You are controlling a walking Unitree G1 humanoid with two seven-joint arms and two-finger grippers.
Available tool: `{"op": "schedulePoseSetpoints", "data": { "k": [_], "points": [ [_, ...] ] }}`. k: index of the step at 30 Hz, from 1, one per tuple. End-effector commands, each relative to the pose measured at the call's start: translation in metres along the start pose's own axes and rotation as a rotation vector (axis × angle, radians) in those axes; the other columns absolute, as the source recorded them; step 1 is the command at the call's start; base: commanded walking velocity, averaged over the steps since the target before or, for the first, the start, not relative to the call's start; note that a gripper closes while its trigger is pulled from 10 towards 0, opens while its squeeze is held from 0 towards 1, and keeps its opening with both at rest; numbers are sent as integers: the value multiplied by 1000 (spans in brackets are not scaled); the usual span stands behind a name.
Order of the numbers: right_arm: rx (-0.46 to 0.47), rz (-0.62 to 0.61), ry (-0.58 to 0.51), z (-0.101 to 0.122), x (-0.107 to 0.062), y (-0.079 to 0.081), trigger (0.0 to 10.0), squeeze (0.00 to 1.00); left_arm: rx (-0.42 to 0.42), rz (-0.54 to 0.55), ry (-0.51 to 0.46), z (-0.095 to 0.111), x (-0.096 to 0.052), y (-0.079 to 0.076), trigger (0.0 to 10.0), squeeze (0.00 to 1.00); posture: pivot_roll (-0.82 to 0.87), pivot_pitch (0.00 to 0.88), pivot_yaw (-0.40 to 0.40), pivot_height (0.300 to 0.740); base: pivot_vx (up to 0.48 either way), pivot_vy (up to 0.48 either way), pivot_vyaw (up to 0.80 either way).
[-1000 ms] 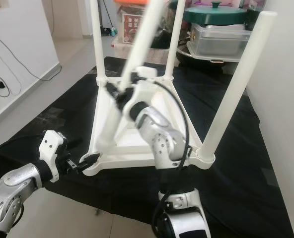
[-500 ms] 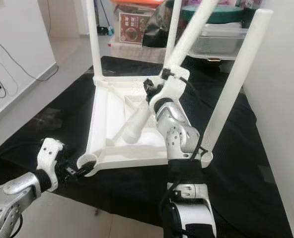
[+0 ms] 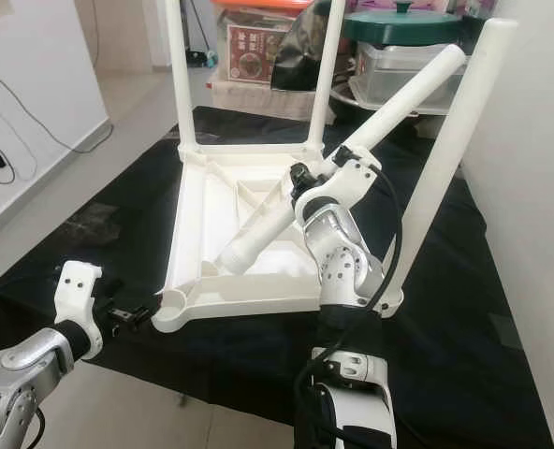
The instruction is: Building children table
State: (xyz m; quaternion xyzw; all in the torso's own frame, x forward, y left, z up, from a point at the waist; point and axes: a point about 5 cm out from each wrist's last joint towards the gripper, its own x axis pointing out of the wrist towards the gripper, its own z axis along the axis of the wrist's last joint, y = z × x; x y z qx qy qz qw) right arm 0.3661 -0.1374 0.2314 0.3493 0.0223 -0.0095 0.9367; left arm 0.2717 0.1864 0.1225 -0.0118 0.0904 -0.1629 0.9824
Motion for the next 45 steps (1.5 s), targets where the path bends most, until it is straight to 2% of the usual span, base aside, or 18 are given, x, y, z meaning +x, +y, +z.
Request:
{"op": "schedulePoseSetpoints", "data": {
  "k": [1,2,3,4,6,8,9,10,11,12,13,14,15,18,22,24,34,45],
  "points": [
    [-9,-13,-6,3,-2,-2,10000,0,1,20,-6,-1,1,0,10000,0,94,0,-25,740,0,0,0],
    [-59,26,-18,4,-4,3,10000,0,-15,51,-16,-1,1,0,10000,0,96,0,-26,740,0,0,0],
    [-59,26,-18,4,-4,3,10000,0,-15,51,-16,-1,1,0,10000,0,96,0,-26,740,0,0,0],
    [-110,82,-23,5,-5,12,10000,0,-30,54,-18,-1,1,0,10000,0,99,0,-28,740,0,0,0],
    [-229,121,-44,6,-7,21,10000,0,-43,60,-24,-1,0,0,10000,0,98,0,-28,740,0,0,0],
    [-397,98,-95,7,-6,27,10000,0,-78,96,-32,-2,0,2,10000,0,100,0,-32,740,0,0,0],
    [-434,94,-107,8,-6,29,10000,0,-95,106,-34,-2,0,2,10000,0,100,0,-32,740,0,0,0],
    [-434,94,-107,8,-6,29,10000,0,-95,106,-34,-2,0,2,10000,0,100,0,-32,740,0,0,0],
    [-518,92,-152,8,-7,37,10000,0,-153,107,-32,-5,1,3,10000,0,98,0,-32,740,0,0,0],
    [-536,91,-163,8,-8,39,10000,0,-166,106,-32,-6,1,3,10000,0,98,0,-32,740,0,0,0],
    [-536,91,-163,8,-8,39,10000,0,-166,106,-32,-6,1,3,10000,0,98,0,-32,740,0,0,0],
    [-496,144,-112,5,-8,45,10000,0,-215,98,-33,-7,1,1,10000,0,98,0,-35,740,0,0,0],
    [-483,160,-96,4,-8,47,10000,0,-227,97,-33,-7,1,0,10000,0,98,0,-35,740,0,0,0],
    [-434,244,-168,10,-11,52,10000,0,-273,47,-64,-8,-1,-7,10000,0,99,0,-31,740,0,0,0],
    [-449,258,-216,10,-16,49,10000,0,-280,30,-67,-8,-3,-12,10000,0,98,0,-31,740,0,0,0],
    [-474,319,-274,8,-24,50,10000,0,-278,20,-76,-6,-4,-13,10000,0,99,0,-32,740,0,0,0],
    [-430,419,-266,-2,-37,51,10000,0,-274,12,-89,-1,-2,-18,10000,0,98,0,-31,740,0,97,0],
    [-436,452,-256,-9,-39,51,10000,0,-266,1,-89,-2,-2,-22,10000,0,98,0,-36,740,0,480,0]
  ]
}}
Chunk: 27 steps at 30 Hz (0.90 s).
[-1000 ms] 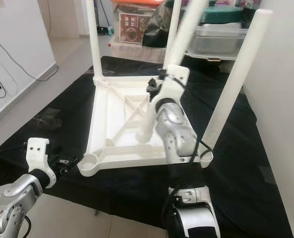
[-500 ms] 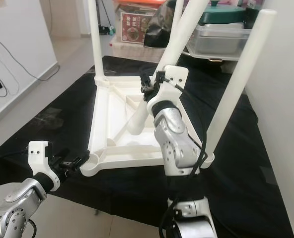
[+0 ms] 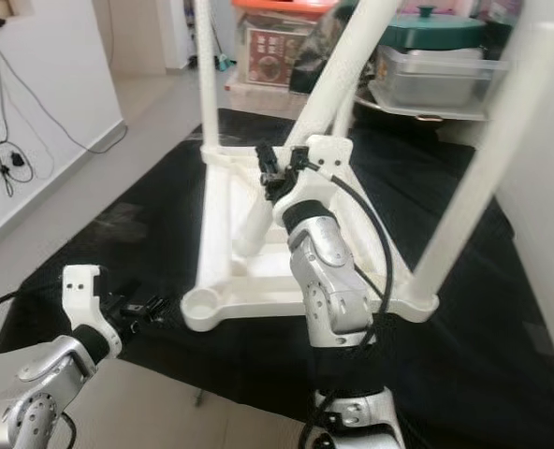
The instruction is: Building children table
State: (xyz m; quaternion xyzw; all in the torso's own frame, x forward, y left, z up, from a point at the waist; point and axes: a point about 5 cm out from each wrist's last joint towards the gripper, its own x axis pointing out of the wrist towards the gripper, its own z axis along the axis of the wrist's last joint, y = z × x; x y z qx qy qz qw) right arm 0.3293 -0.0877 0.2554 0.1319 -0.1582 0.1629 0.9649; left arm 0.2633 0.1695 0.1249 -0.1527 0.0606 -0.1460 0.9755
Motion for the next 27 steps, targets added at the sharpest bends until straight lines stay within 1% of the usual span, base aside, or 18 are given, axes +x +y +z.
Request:
{"op": "schedulePoseSetpoints", "data": {
  "k": [1,3,6,10,15,16,21,26,27],
  "points": [
    [-4,-3,-28,6,-1,-4,10000,0,6,-2,15,-4,0,-3,10000,0,98,0,-36,740,0,480,0],
    [-3,-9,-26,5,-1,-5,10000,0,11,-2,11,-4,0,-4,10000,0,98,0,-36,740,0,480,0],
    [-14,-20,-24,5,-3,-8,10000,0,37,8,18,-5,0,-2,10000,0,96,0,-36,740,0,0,0],
    [-65,-32,-12,3,-4,-12,10000,0,27,29,9,-5,0,1,10000,0,92,0,-36,740,0,0,0],
    [-94,-43,-2,2,-5,-18,10000,0,23,30,7,-5,1,0,10000,0,88,0,-34,740,0,0,0],
    [-123,-51,5,2,-5,-22,10000,0,22,31,8,-5,1,0,10000,0,88,0,-34,740,0,0,0],
    [-141,-74,30,-2,-7,-29,10000,0,23,40,6,-6,0,1,10000,0,91,0,-37,740,0,0,-800],
    [-128,-50,43,-6,-8,-25,10000,0,25,50,4,-7,2,2,10000,0,88,0,-38,740,0,0,-800],
    [-128,-36,48,-7,-8,-24,10000,0,24,50,3,-7,2,2,10000,0,87,0,-38,740,0,0,0]
  ]
}}
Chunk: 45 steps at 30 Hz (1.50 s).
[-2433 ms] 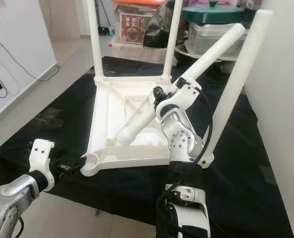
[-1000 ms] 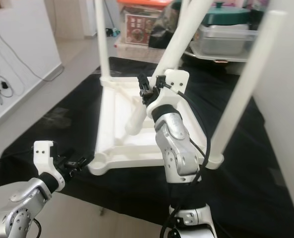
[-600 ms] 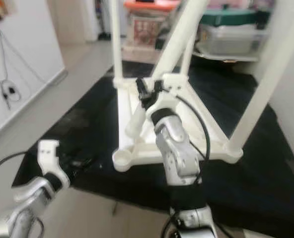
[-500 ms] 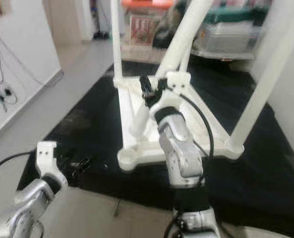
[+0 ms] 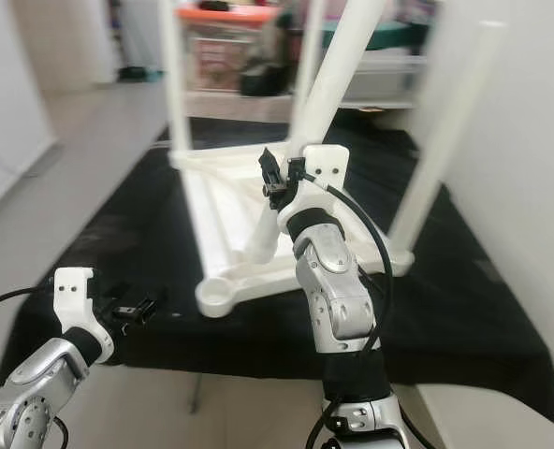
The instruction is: Building children table
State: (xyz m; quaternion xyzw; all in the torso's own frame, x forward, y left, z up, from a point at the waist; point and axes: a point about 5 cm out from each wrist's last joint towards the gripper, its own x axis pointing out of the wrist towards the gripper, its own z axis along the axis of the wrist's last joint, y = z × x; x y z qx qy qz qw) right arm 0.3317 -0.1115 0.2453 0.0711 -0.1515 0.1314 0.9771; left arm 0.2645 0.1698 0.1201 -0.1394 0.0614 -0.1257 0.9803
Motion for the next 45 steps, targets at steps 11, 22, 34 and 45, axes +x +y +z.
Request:
{"op": "schedulePoseSetpoints", "data": {
  "k": [11,22,34,45],
  "points": [
    [7,264,92,-13,-6,26,10000,0,-23,10,4,-3,3,1,10000,0,95,0,-48,740,0,0,0],
    [4,279,97,-14,-6,27,10000,0,-34,4,6,-7,4,-3,10000,0,94,0,-50,740,0,480,0],
    [-69,289,89,-3,-2,10,10000,0,-29,7,-12,-4,8,-2,10000,0,74,0,-34,740,0,82,0],
    [-75,337,73,23,6,-19,10000,0,-25,4,-13,-6,10,-4,10000,0,66,0,-40,740,0,0,0]
  ]
}}
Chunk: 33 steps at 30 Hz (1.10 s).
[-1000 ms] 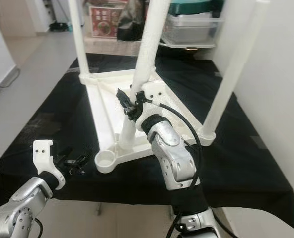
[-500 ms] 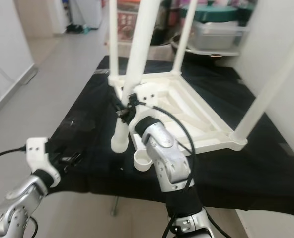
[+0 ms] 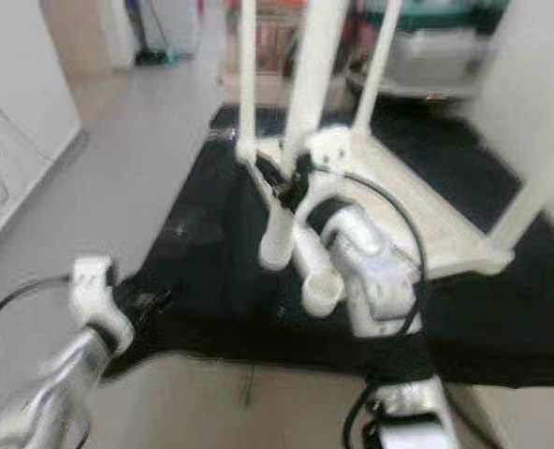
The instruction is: Building children table
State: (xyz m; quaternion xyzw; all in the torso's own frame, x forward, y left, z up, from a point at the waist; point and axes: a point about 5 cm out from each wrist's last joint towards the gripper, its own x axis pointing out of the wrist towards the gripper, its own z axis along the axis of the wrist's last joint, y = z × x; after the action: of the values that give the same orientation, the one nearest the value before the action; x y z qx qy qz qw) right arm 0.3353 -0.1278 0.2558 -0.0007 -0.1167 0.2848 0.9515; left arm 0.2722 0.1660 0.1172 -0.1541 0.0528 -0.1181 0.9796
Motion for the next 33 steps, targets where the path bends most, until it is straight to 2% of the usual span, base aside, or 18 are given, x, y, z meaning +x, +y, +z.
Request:
{"op": "schedulePoseSetpoints", "data": {
  "k": [1,7,9,11,17,25,29,33],
  "points": [
    [-26,36,-16,12,-1,-6,10000,0,2,-7,9,-3,2,-3,10000,0,66,0,-40,740,0,0,0],
    [-102,133,65,5,-14,-11,10000,0,8,-10,15,-5,1,-3,10000,0,64,0,-42,740,0,0,0],
    [-102,133,65,5,-14,-11,10000,0,8,-10,15,-5,1,-3,10000,0,64,0,-42,740,0,0,0],
    [-144,161,118,-3,-22,-14,10000,0,10,-9,18,-6,1,-3,10000,0,59,0,-38,740,0,0,0],
    [-161,167,141,-9,-24,-14,10000,0,17,-19,23,-7,4,-4,10000,0,59,0,-32,740,0,0,0],
    [-190,100,146,-12,-20,-23,10000,0,22,-21,17,-5,5,-4,10000,0,63,0,-35,740,0,0,0],
    [-190,33,113,-4,-11,-32,10000,0,19,-24,16,-6,6,-6,10000,0,63,0,-39,740,0,0,0],
    [-179,18,96,-1,-7,-32,10000,0,17,-29,17,-8,6,-8,10000,0,63,0,-39,740,0,0,0]
  ]
}}
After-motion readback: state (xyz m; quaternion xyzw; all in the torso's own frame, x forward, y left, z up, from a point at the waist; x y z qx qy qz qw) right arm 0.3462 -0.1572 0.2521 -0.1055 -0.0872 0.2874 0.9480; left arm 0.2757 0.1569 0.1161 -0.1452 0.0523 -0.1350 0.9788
